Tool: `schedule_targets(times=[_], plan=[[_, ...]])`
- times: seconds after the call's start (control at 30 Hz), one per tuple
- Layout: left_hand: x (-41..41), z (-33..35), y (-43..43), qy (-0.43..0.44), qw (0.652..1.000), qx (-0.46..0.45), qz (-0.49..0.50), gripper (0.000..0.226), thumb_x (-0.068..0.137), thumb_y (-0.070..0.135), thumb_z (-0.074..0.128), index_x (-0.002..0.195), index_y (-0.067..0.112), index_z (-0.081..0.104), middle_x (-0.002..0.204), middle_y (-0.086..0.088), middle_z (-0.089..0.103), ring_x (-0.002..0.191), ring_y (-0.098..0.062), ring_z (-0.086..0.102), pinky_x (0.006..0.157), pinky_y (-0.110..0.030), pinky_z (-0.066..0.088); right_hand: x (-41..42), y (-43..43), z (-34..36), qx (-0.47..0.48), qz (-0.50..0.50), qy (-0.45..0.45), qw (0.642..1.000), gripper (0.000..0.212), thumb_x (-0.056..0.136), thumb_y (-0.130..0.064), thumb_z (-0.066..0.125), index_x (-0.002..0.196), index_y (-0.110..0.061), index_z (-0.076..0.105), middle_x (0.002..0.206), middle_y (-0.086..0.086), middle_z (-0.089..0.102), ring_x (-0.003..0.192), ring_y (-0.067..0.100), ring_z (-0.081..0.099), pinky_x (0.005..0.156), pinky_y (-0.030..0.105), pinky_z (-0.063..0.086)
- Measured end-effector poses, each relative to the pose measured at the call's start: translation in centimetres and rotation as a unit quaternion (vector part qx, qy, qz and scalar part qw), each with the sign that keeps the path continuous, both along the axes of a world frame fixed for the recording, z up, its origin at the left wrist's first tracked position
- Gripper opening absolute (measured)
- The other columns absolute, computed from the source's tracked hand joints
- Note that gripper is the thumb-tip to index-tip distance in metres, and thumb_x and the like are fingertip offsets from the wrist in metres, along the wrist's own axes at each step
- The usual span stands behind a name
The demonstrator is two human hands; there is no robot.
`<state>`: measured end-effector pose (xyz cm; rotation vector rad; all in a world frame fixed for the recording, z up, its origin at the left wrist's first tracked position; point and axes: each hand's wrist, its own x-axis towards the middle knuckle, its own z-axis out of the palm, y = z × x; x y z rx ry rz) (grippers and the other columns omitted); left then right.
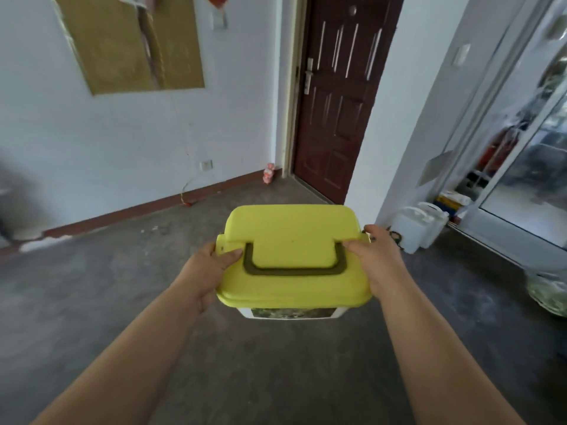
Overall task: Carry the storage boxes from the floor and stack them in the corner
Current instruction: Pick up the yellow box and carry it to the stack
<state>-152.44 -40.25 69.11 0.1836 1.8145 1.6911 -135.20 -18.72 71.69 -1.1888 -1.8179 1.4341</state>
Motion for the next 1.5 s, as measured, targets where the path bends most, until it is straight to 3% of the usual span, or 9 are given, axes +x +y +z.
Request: schedule_targets(times=[0.1,0.33,0.5,0.8,0.93,1.07,1.17,1.27,1.5], plan=[[-6.5,0.4,-2.6,0.035,0.998,-0.026,0.049,0.061,0.080,0.032,0.073,0.134,0.016,0.050,0.121,-0.012,0.064,0.107,-0.034,0.062,0.095,-0.053,0.049,-8.3,-1.4,0.0,0.008,0.046,-0.009,0.999,0.058,0.077,-0.022,0.071,0.130,-0.020,0.048,0.118,0.005,0.053,0.103,0.027,0.052,0.088,0.040,0.044],[-15.7,-0.2,-6.9,0.040,0.978,-0.046,0.199,0.048,0.081,0.029,0.072,0.125,0.015,0.057,0.111,-0.011,0.067,0.100,-0.033,0.063,0.092,-0.053,0.050,-23.7,-3.5,-1.3,0.020,0.171,-0.001,0.985,0.045,0.077,-0.025,0.070,0.119,-0.021,0.056,0.107,0.003,0.060,0.092,0.022,0.055,0.071,0.033,0.040],[-20.6,-1.0,-8.6,0.042,0.957,-0.070,0.277,0.051,0.082,0.033,0.071,0.127,0.015,0.055,0.111,-0.010,0.065,0.100,-0.032,0.061,0.093,-0.051,0.050,-33.1,-4.1,-2.1,0.014,0.256,0.002,0.967,0.055,0.075,-0.025,0.072,0.126,-0.021,0.054,0.113,0.005,0.060,0.100,0.025,0.056,0.079,0.035,0.041],[-27.5,-0.5,-12.1,0.022,0.873,-0.074,0.482,0.059,0.082,0.039,0.069,0.135,0.023,0.048,0.119,-0.006,0.060,0.107,-0.032,0.058,0.097,-0.051,0.047,-51.9,-8.0,-1.0,0.023,0.482,0.001,0.876,0.065,0.071,-0.023,0.074,0.131,-0.021,0.050,0.121,0.006,0.061,0.105,0.027,0.059,0.094,0.049,0.048],[-27.3,-1.2,-15.6,0.003,0.828,-0.060,0.557,0.045,0.082,0.035,0.070,0.124,0.023,0.055,0.105,-0.003,0.064,0.098,-0.028,0.061,0.090,-0.048,0.050,-57.0,-14.0,-1.7,0.027,0.569,-0.007,0.822,0.064,0.074,-0.021,0.073,0.133,-0.019,0.048,0.121,0.005,0.058,0.105,0.025,0.057,0.092,0.044,0.047],[-27.2,-2.0,-20.5,-0.023,0.795,-0.045,0.604,0.038,0.079,0.029,0.074,0.114,0.019,0.059,0.101,-0.009,0.067,0.094,-0.031,0.064,0.088,-0.051,0.052,-59.7,-20.5,-3.3,0.036,0.632,-0.020,0.774,0.061,0.079,-0.022,0.072,0.134,-0.020,0.046,0.107,-0.003,0.052,0.087,0.013,0.050,0.069,0.030,0.039],[-28.5,-2.7,-26.2,-0.025,0.766,-0.042,0.641,0.038,0.078,0.027,0.075,0.112,0.016,0.061,0.103,-0.013,0.069,0.095,-0.035,0.065,0.089,-0.055,0.052,-62.8,-27.7,-4.1,0.036,0.671,-0.030,0.740,0.064,0.080,-0.022,0.071,0.137,-0.020,0.043,0.113,-0.001,0.052,0.090,0.014,0.051,0.073,0.032,0.040],[-30.7,-3.0,-32.0,-0.027,0.754,-0.037,0.656,0.042,0.078,0.025,0.075,0.115,0.013,0.060,0.104,-0.016,0.069,0.095,-0.036,0.066,0.089,-0.056,0.052,-65.3,-34.3,-3.9,0.037,0.685,-0.036,0.727,0.066,0.080,-0.021,0.071,0.139,-0.020,0.041,0.120,0.002,0.051,0.102,0.020,0.048,0.082,0.036,0.038],[-36.3,-1.5,-46.4,-0.018,0.737,-0.040,0.675,0.045,0.079,0.026,0.075,0.118,0.013,0.058,0.106,-0.017,0.067,0.094,-0.036,0.065,0.087,-0.054,0.053,-71.6,-48.6,-2.9,0.035,0.706,-0.032,0.707,0.066,0.079,-0.020,0.071,0.139,-0.020,0.043,0.117,0.000,0.053,0.102,0.021,0.052,0.082,0.038,0.041]])
